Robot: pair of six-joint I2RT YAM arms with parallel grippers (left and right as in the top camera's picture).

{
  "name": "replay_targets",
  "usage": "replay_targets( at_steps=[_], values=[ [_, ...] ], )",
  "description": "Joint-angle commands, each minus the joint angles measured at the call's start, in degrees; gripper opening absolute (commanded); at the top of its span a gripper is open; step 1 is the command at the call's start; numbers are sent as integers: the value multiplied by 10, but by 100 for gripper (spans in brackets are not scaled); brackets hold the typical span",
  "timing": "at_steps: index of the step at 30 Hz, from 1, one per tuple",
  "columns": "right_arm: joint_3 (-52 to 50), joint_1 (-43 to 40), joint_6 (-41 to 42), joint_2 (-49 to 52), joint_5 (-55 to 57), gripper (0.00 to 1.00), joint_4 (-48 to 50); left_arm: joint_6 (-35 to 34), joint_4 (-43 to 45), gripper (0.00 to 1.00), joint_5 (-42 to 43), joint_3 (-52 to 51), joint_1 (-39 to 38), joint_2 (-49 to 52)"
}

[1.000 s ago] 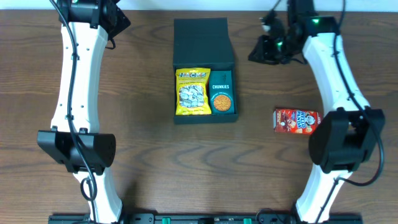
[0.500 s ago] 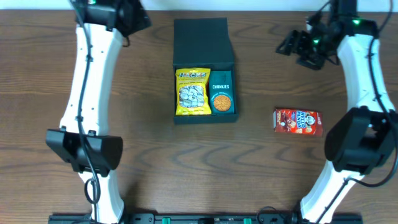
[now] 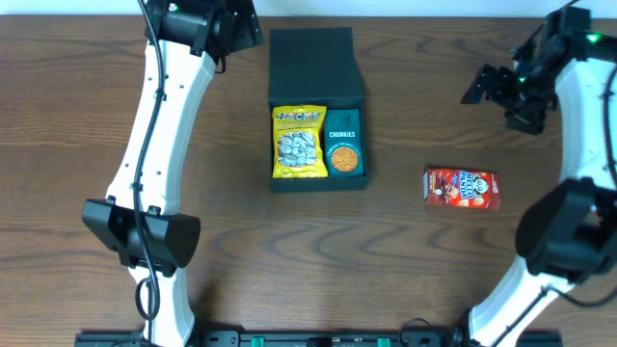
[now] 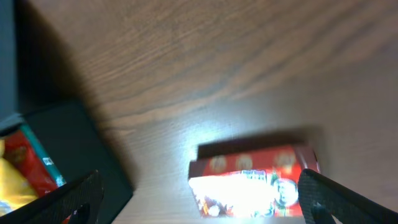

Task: Pack container
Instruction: 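Withdraw the right gripper up and right toward the Hello Panda box, then lower the right gripper onto the red Hello Panda box and grasp it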

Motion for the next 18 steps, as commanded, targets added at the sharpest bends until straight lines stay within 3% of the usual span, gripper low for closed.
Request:
replay_targets(
  at_steps=[1, 13, 18],
  values=[
    [8, -5, 75, -55, 15, 99, -4, 10, 12, 96, -2, 0, 2, 8],
    [8, -2, 106, -77, -52, 99, 32, 10, 28, 95, -13, 0, 23, 8],
    [-4, 9, 275, -77, -20, 99, -17, 10, 33, 95, -17, 0, 65, 8]
  ],
)
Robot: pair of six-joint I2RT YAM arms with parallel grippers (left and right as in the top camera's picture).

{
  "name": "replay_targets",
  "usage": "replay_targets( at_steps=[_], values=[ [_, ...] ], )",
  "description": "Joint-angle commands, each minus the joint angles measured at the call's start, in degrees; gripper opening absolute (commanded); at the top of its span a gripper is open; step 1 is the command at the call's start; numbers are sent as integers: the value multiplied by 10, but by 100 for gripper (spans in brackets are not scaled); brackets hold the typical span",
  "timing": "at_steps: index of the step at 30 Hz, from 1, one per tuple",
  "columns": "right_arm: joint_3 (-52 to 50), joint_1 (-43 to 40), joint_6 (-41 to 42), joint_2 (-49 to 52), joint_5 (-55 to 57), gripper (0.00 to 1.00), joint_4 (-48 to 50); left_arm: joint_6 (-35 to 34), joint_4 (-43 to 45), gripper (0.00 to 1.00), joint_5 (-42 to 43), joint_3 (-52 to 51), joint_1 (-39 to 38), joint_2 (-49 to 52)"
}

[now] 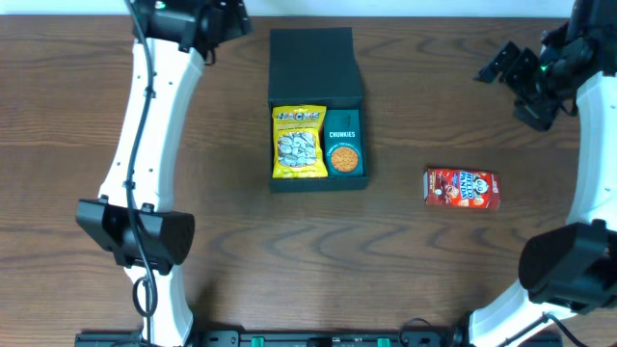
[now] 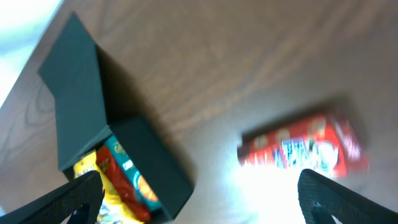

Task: Pack container
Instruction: 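Lower the right gripper onto the red Hello Panda box and grasp it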

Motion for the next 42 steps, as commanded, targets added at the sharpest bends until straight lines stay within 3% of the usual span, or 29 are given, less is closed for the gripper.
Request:
replay_targets(
  at_steps=[1, 9, 16, 23, 42],
  values=[
    [-10, 13, 161, 2, 32, 99, -32, 8, 5, 95, -12, 0, 36, 8],
    [-102, 95, 410, 2, 100, 99, -47, 8, 11, 95, 61, 0, 139, 8],
    [-177, 128, 532, 2, 144, 99, -46, 8, 12, 95, 76, 0, 193, 8],
    [-249, 118, 530, 2, 154, 99, -14, 8, 12, 95, 80, 0, 217, 8],
    [-367, 81, 406, 2, 185, 99, 144, 9, 7, 95, 95, 0, 217, 8]
  ],
)
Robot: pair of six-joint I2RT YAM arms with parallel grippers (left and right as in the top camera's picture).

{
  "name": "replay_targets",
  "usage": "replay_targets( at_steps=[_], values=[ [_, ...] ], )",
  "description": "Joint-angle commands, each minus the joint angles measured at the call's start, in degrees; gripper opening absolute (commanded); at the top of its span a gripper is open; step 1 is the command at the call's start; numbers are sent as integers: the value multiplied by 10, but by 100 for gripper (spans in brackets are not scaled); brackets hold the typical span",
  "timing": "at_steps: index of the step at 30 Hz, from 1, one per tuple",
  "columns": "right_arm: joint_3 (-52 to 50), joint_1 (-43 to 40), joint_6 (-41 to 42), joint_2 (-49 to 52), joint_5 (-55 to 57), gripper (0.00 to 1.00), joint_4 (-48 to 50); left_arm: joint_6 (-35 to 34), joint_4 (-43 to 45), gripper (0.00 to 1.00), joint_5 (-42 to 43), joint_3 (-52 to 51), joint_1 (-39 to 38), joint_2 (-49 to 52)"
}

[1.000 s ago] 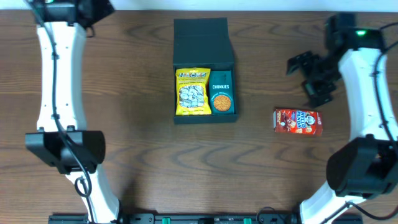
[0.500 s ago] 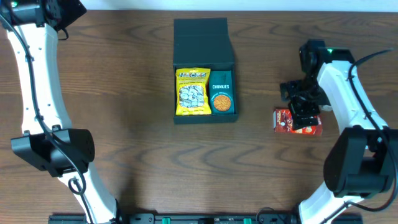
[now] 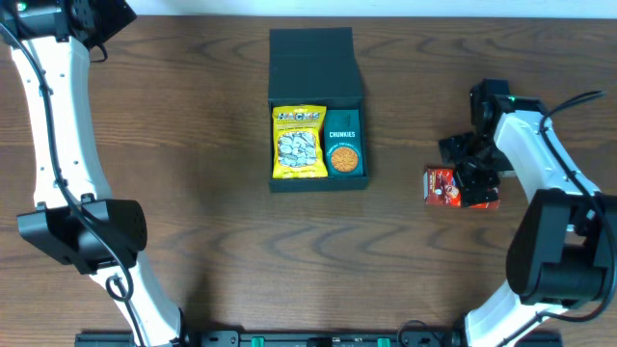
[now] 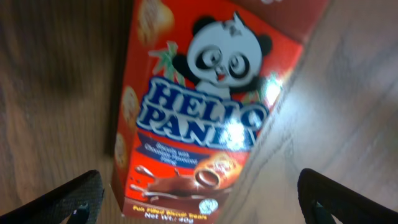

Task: Pack container
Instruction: 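Lower the right gripper onto the red Hello Panda box and grasp it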

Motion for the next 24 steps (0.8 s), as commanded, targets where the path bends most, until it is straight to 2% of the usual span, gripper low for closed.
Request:
replay_targets(
  at_steps=[1, 9, 24],
  values=[
    [-13, -9, -28, 2, 14, 99, 9, 9, -3, 95, 2, 0, 0, 8],
    [-64, -13, -47, 2, -3, 99, 84, 9, -2, 96, 2, 0, 0, 8],
    [-95, -13, -71, 4, -3, 99, 158, 9, 3, 95, 2, 0, 0, 8]
  ],
)
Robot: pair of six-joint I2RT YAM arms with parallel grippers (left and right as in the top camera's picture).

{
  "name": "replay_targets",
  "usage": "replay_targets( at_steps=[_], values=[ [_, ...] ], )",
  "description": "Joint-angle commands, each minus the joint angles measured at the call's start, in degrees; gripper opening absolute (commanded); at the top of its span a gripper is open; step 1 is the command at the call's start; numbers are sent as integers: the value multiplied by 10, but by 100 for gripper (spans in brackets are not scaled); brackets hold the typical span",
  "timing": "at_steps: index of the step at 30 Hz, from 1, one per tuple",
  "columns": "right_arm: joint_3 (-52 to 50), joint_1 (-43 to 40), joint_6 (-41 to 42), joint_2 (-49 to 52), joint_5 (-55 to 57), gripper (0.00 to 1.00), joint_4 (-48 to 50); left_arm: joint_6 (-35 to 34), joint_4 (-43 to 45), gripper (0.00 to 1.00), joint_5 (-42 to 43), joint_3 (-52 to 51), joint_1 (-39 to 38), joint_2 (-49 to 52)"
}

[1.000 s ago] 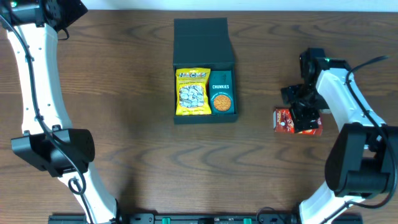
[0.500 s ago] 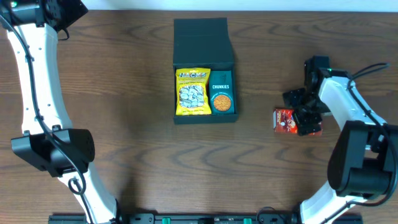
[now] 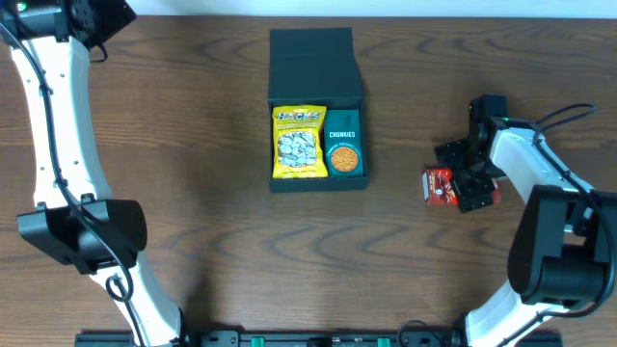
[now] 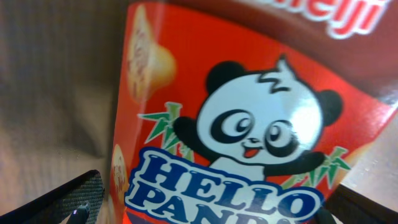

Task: Pack container
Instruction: 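Lower the right gripper onto the red Hello Panda box and grasp it, then lift the Hello Panda box and carry it over the black box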

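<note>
The red Hello Panda box (image 4: 242, 130) fills the right wrist view and lies flat on the table right of centre (image 3: 440, 187). My right gripper (image 3: 467, 179) is down over it and open, one finger on each side; only the fingertips (image 4: 71, 199) show at the bottom corners. The dark green container (image 3: 317, 178) stands open at the centre with its lid (image 3: 312, 64) folded back. Inside it are a yellow snack bag (image 3: 297, 143) and a teal Chunkies pack (image 3: 343, 146). My left gripper (image 3: 104, 13) is at the far left corner, its fingers not clear.
The wooden table (image 3: 212, 231) carries only the container and the box. The left arm's white links (image 3: 58, 116) run down the left side. The right arm's base (image 3: 564, 260) stands at the right edge.
My right gripper has come closer down onto the Hello Panda box, which now fills the wrist view between the fingers. The box, the container and the left arm have not moved.
My right gripper was first open and high at the far right, the box lying untouched below. The left arm then stood beside the container; it has since gone to the far left corner. The right gripper came down over the box and now straddles it.
</note>
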Motion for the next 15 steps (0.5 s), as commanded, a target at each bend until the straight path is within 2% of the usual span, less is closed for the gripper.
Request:
replay_targets(
  at_steps=[1, 8, 15],
  values=[
    [-4, -4, -23, 5, 3, 99, 10, 9, 2, 95, 2, 0, 0, 8],
    [-5, -4, -35, 15, 5, 99, 22, 9, 3, 95, 2, 0, 0, 8],
    [-5, -4, -58, 21, 2, 91, 25, 8, 3, 95, 2, 0, 0, 8]
  ],
)
